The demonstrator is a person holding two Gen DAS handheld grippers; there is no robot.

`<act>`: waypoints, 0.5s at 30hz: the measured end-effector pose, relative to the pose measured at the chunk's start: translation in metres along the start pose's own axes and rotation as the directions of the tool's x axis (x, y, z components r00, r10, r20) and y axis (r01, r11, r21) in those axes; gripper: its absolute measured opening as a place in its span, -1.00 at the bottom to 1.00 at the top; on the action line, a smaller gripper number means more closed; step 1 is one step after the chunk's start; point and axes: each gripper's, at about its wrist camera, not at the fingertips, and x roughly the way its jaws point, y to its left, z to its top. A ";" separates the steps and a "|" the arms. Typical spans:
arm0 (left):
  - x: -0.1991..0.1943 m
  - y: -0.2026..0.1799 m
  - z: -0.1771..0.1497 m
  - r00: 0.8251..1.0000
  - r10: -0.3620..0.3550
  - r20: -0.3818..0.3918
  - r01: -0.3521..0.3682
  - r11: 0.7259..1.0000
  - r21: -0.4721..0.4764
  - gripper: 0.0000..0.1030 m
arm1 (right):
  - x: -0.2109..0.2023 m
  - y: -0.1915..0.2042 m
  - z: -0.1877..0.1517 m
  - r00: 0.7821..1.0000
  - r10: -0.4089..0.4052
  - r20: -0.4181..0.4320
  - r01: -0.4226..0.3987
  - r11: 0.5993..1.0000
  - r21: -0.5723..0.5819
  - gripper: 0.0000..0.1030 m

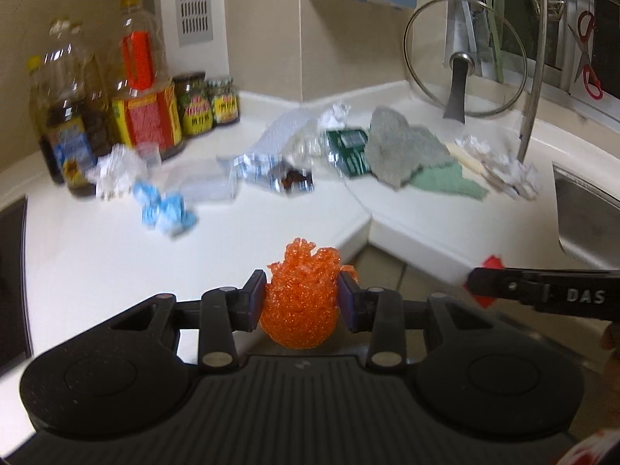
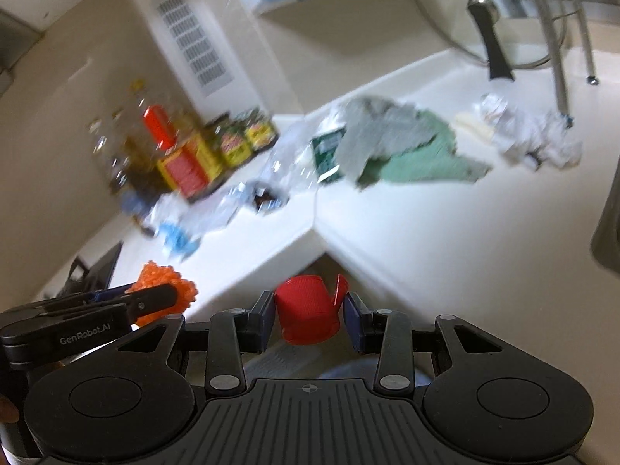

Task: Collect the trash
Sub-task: 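Carry the orange scrubber and red cup down over the wastebasket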

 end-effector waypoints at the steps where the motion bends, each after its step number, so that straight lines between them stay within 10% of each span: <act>1: -0.002 0.000 -0.006 1.000 -0.001 -0.013 0.001 1.000 -0.007 -0.30 | 0.002 0.001 -0.005 1.000 0.007 -0.019 -0.007 1.000 -0.008 -0.24; 15: 0.027 0.001 -0.103 0.978 -0.015 -0.206 -0.009 0.994 -0.113 -0.30 | 0.046 -0.008 -0.083 0.967 -0.025 -0.252 -0.006 0.993 -0.120 -0.24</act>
